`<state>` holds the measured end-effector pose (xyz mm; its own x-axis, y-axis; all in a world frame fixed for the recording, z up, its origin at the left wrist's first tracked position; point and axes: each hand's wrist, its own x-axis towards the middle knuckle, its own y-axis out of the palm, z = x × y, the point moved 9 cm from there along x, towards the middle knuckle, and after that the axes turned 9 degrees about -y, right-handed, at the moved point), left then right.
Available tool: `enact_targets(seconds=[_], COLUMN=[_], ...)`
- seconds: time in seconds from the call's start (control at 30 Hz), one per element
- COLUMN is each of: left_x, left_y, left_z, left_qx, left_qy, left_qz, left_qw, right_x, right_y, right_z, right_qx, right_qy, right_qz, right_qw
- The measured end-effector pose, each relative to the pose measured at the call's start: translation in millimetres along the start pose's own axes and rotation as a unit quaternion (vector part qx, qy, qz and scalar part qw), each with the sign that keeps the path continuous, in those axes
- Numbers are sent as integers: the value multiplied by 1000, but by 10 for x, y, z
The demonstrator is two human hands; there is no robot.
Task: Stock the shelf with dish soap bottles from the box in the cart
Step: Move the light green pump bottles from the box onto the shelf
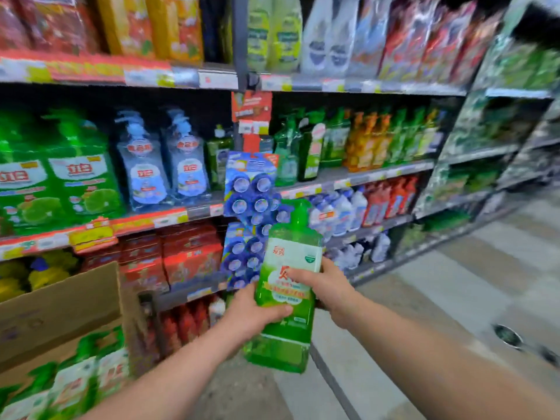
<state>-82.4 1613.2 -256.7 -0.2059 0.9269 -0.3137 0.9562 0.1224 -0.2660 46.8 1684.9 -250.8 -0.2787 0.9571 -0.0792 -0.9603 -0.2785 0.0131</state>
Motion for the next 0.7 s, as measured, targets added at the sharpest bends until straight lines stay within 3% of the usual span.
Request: enact_targets(seconds=[0.23,0.5,0.7], left_x=[439,1435,2282], left_y=[800,1503,1732], left_z=[-485,-1109,-1564], left_qx=[28,13,52], left_qy=[22,61,75], left_qz=[74,145,151], left_qw=[997,987,984], right_x=[156,949,1666], right_y=[-969,-1827,-2249], right_z=[154,386,553], right_qx=[18,-8,-1], right_qy=[-4,-10,-19], right_qz=[-63,-139,-169], right_qw=[998,990,985])
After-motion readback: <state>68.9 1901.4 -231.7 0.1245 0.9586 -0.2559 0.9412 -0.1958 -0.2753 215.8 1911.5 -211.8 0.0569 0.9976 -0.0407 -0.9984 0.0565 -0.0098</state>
